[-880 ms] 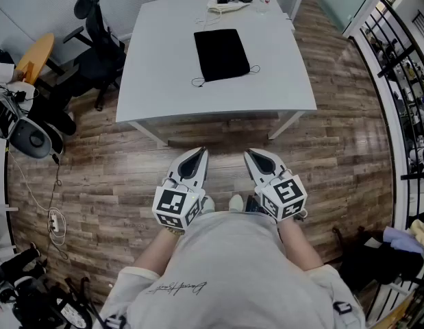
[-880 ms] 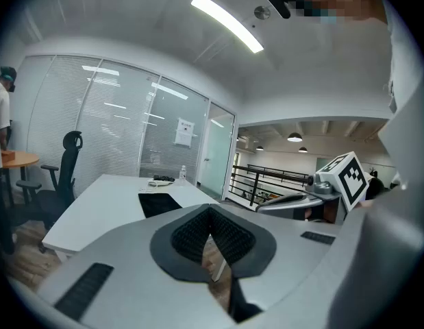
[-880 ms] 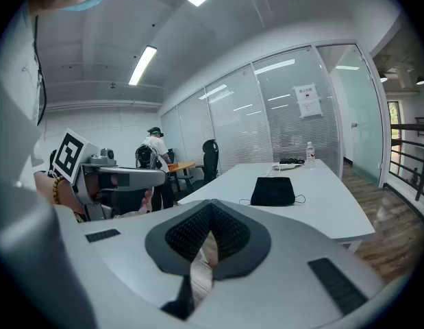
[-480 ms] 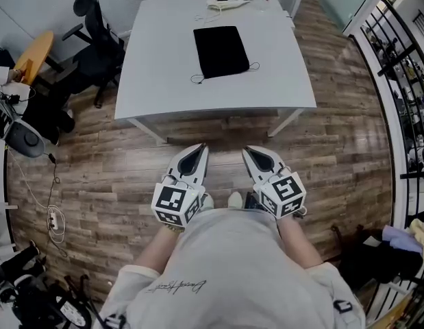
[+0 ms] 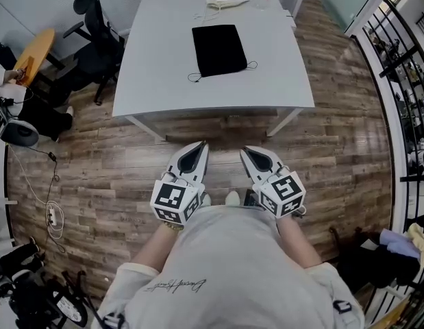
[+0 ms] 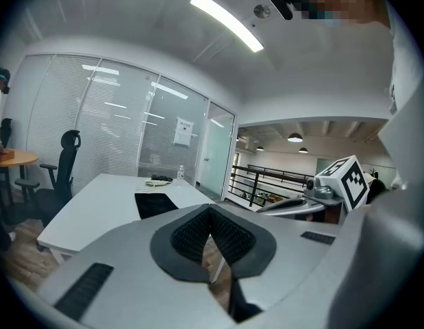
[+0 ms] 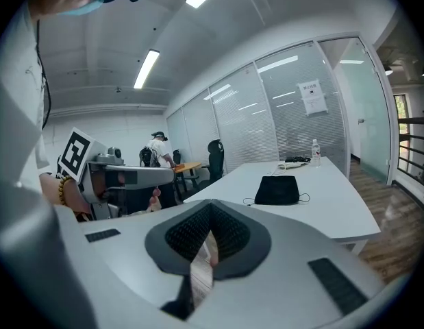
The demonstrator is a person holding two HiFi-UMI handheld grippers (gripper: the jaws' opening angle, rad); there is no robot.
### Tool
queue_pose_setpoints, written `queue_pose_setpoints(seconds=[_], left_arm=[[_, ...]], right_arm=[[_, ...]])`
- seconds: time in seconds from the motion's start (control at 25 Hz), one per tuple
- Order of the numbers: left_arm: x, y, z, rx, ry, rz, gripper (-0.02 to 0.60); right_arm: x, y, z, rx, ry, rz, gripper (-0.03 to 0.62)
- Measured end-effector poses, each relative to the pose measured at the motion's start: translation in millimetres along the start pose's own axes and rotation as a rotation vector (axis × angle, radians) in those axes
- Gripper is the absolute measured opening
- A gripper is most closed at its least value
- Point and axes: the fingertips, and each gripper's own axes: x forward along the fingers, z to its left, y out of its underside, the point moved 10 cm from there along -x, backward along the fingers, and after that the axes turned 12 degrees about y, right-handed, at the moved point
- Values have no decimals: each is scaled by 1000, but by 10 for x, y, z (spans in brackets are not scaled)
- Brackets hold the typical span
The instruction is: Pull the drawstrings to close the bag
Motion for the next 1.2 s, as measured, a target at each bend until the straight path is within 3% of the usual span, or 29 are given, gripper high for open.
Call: queue_pose_setpoints(seconds=[0.72,1.2], left_arm=[[357,22,-345,20,-10,8,11],[660,-21,114,-2,-10,-2,11]], right_arm=[[-139,154,-456,-1,-75,30,21],[257,3,-659,21,-58,33,21]])
